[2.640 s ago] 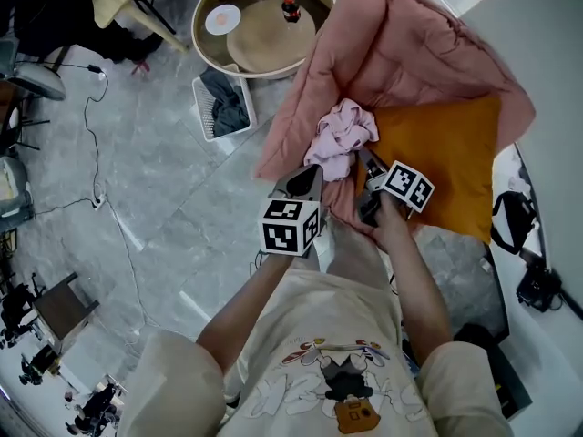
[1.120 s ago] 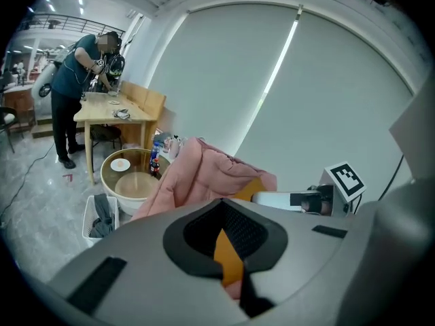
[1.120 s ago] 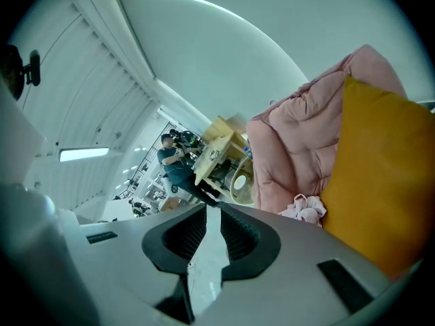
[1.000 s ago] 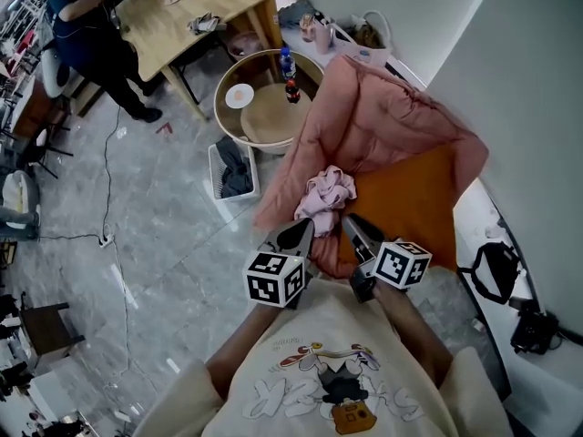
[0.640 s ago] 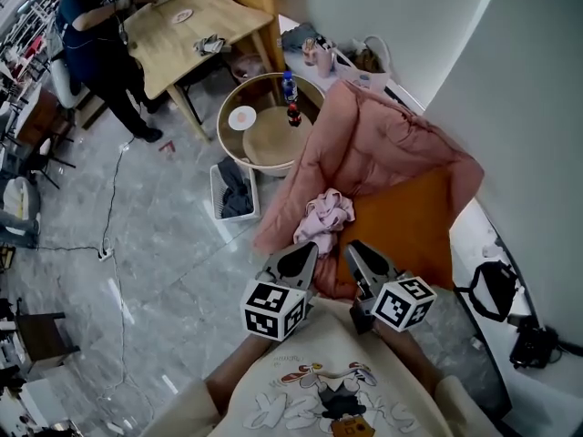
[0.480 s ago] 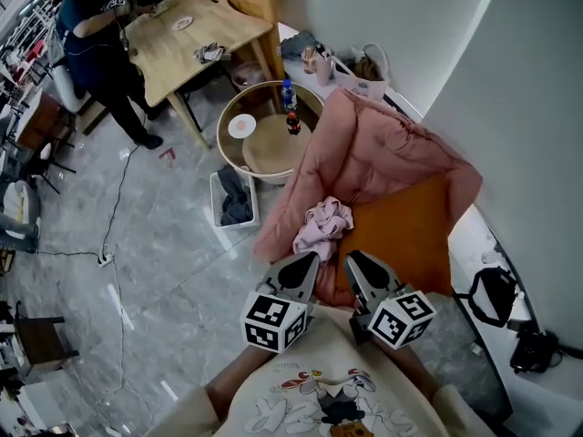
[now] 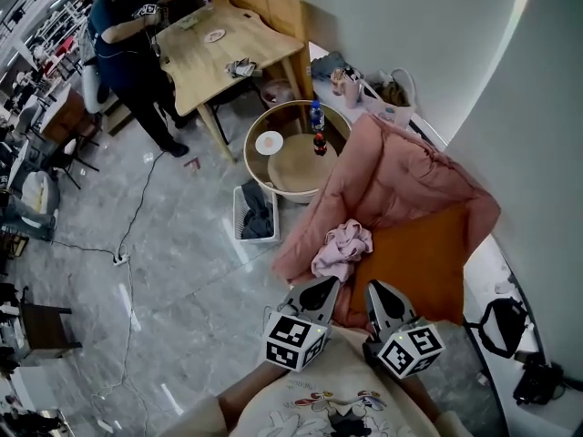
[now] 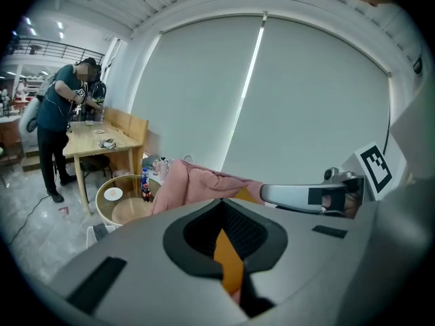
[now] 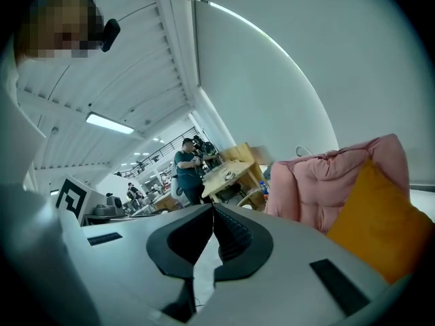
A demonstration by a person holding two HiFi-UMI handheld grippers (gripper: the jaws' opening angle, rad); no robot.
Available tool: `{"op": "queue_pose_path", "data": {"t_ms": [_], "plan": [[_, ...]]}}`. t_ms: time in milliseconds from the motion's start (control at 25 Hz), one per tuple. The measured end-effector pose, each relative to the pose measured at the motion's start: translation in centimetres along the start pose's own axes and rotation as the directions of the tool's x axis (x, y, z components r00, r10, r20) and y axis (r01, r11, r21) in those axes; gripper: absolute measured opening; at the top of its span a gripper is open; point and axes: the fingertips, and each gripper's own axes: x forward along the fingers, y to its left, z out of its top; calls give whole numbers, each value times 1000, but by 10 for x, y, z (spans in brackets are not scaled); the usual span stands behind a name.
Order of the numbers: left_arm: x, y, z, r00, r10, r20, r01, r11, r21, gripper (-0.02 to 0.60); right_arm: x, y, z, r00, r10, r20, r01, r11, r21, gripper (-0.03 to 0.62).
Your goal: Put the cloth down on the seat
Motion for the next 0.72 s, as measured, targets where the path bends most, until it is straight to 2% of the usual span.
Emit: {"op": "queue_pose_path", "data": {"t_ms": [360,720], "plan": [[-11,8,1,999,30,16,-30,999,-12,5,5,11,0,1000,29,-5,-30,999,-16,23],[-18,9,-5,999,52,7,-51,998,-20,5,3,11,-9,999,35,-15,-35,999,16,23]]}}
